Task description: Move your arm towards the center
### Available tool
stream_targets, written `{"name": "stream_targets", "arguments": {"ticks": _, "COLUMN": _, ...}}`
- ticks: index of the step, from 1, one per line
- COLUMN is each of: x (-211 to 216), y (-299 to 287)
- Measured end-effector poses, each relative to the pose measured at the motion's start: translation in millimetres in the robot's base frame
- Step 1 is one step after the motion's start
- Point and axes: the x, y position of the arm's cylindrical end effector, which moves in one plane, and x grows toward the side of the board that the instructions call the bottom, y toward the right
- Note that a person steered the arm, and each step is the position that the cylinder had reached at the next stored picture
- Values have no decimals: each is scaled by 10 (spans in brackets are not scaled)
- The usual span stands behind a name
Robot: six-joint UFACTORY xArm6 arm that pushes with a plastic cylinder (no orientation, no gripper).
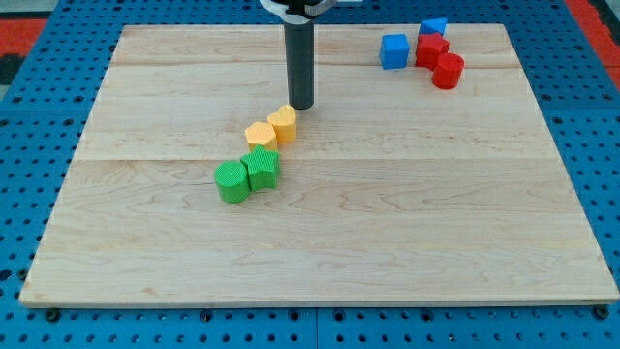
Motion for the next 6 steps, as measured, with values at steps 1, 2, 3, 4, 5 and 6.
{"name": "stream_targets", "arguments": {"ticks": 1, "x": 0, "y": 0}}
{"name": "stream_targets", "arguments": {"ticks": 2, "x": 0, "y": 1}}
{"name": "stream_targets", "arguments": {"ticks": 3, "x": 21, "y": 2}}
{"name": "stream_targets", "arguments": {"ticks": 4, "x": 22, "y": -9}}
{"name": "stream_targets", "arguments": {"ticks": 5, "x": 28, "y": 1059}}
{"name": "stream_targets", "arguments": {"ticks": 6, "x": 35, "y": 1175}}
